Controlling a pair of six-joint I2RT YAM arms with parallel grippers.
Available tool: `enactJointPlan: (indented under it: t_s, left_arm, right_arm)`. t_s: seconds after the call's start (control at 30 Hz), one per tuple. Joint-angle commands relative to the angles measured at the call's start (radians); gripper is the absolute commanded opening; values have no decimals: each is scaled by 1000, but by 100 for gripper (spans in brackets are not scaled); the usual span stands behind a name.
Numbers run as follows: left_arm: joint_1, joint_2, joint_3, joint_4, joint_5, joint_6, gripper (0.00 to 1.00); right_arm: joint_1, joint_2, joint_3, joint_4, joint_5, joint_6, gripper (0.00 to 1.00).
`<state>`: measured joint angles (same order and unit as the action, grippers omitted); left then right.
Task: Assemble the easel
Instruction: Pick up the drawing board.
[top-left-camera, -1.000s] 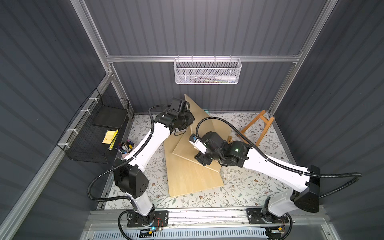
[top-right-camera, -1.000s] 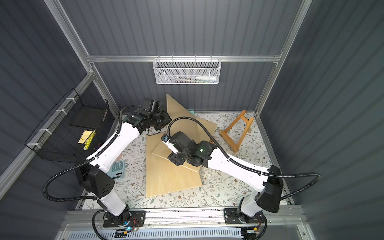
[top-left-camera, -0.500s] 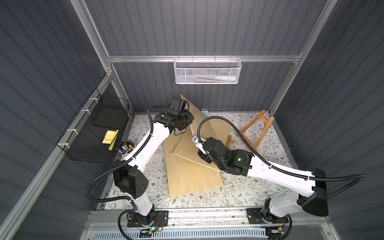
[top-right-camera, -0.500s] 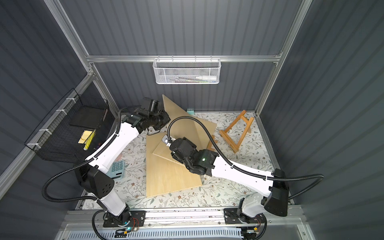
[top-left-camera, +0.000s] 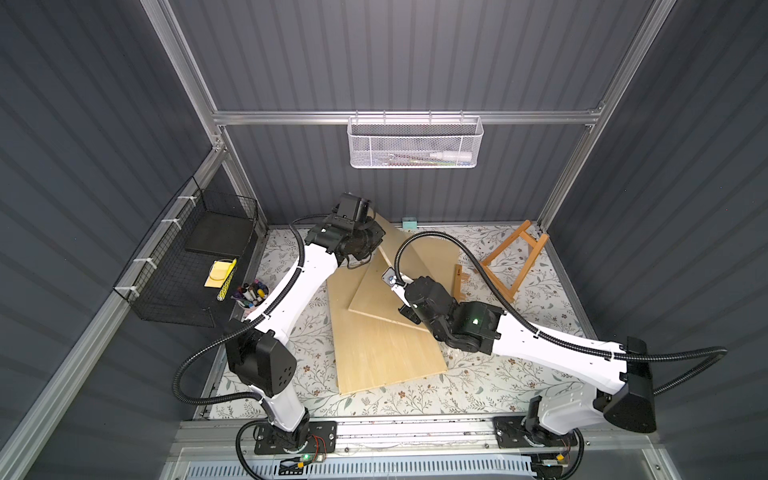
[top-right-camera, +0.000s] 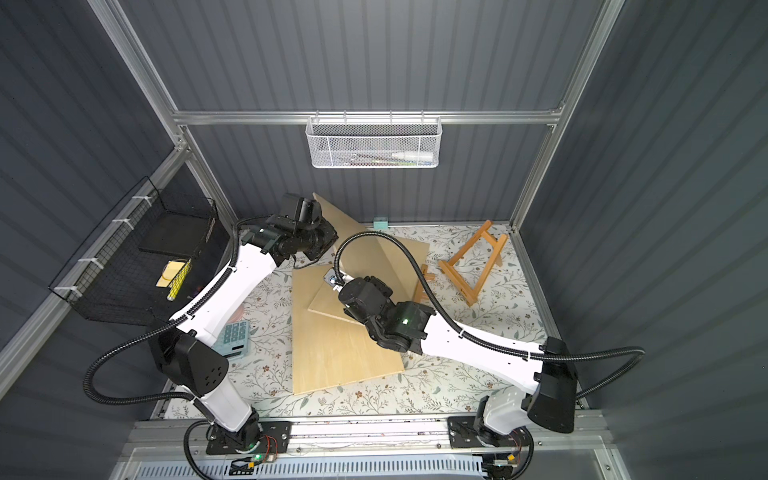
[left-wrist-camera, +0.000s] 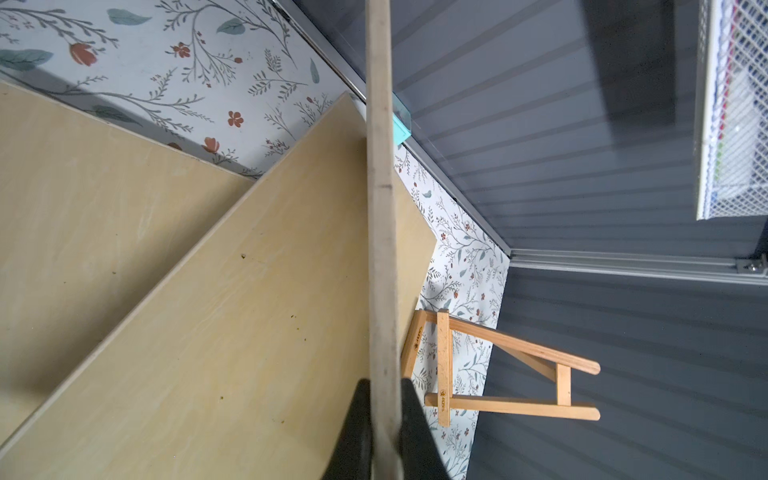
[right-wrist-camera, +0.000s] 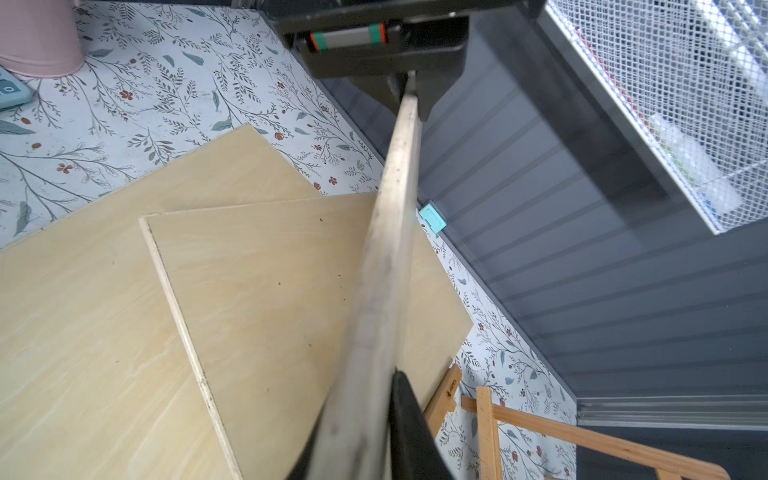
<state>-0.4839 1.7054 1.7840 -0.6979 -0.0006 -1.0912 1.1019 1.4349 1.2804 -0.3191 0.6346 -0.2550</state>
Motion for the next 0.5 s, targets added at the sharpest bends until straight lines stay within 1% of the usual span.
enactJointPlan:
  t_s: [0.0, 0.03, 0.07, 0.1, 0.17, 0.2, 0.23, 0.3, 0.47]
  left_arm:
    - [-4, -94, -10, 201, 86, 11, 0]
    - [-4, -100, -23, 221, 88, 10, 15]
    - [-4, -106, -36, 245, 90, 13, 33]
    - [-3, -110, -45, 262, 94, 17, 42]
    - [-2, -116, -50, 274, 90, 31, 74]
    - [-2, -119, -52, 281, 90, 40, 85]
    - [-2, -121, -54, 286, 88, 50, 98]
    - [-2, -126, -55, 282, 76, 66, 99]
    - [5, -146, -65, 231, 20, 109, 100]
  right_arm:
    - [-31, -36, -6, -12, -87, 80, 2]
    - [-38, -49, -4, -24, -109, 83, 0]
    - [-46, -60, 0, -39, -131, 85, 0]
    - [-53, -68, 9, -50, -143, 85, 0]
    - [-72, -81, 39, -95, -180, 85, 0]
    - [-83, -86, 57, -116, -199, 88, 0]
    - [-100, -90, 81, -141, -225, 94, 0]
    - [-132, -94, 123, -193, -266, 101, 0]
    - [-224, -103, 207, -241, -351, 94, 0]
